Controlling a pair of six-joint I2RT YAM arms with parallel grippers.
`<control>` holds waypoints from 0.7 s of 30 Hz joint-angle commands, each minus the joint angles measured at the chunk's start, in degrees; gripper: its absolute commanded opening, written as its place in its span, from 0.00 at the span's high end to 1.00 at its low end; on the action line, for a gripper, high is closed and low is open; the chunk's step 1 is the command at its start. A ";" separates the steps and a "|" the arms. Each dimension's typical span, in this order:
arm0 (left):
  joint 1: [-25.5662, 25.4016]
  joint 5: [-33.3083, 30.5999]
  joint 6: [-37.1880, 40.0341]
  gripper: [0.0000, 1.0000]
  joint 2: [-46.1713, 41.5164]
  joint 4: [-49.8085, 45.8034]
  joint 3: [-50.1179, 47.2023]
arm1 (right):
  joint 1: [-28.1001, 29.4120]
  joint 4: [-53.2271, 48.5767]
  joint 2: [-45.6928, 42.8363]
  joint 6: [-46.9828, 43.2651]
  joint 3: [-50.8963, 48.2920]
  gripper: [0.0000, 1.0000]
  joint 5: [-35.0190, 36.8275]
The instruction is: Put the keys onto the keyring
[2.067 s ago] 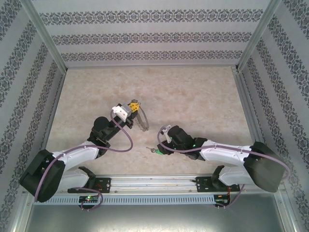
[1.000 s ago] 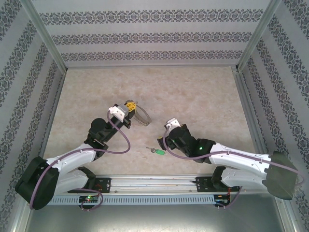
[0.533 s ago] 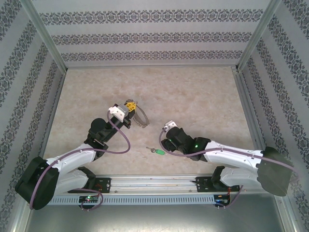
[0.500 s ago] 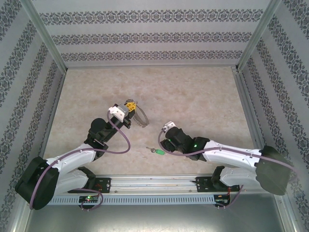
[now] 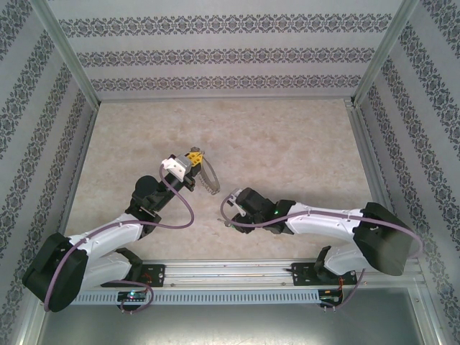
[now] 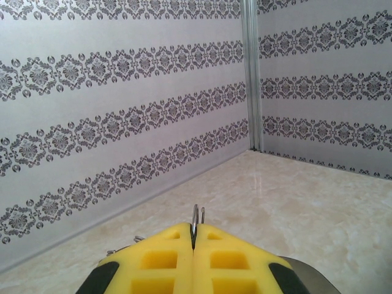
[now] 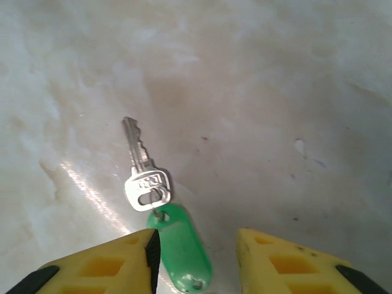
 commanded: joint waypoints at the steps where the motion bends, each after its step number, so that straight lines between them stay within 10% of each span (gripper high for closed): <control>1: -0.66 -0.31 -0.03 1.00 -1.22 0.92 1.62 | -0.30 1.22 1.78 -1.03 1.84 0.62 -3.41; 21: -0.68 -0.12 -0.14 1.00 -1.45 1.04 1.35 | -0.48 3.33 7.24 -1.25 3.09 0.67 -6.15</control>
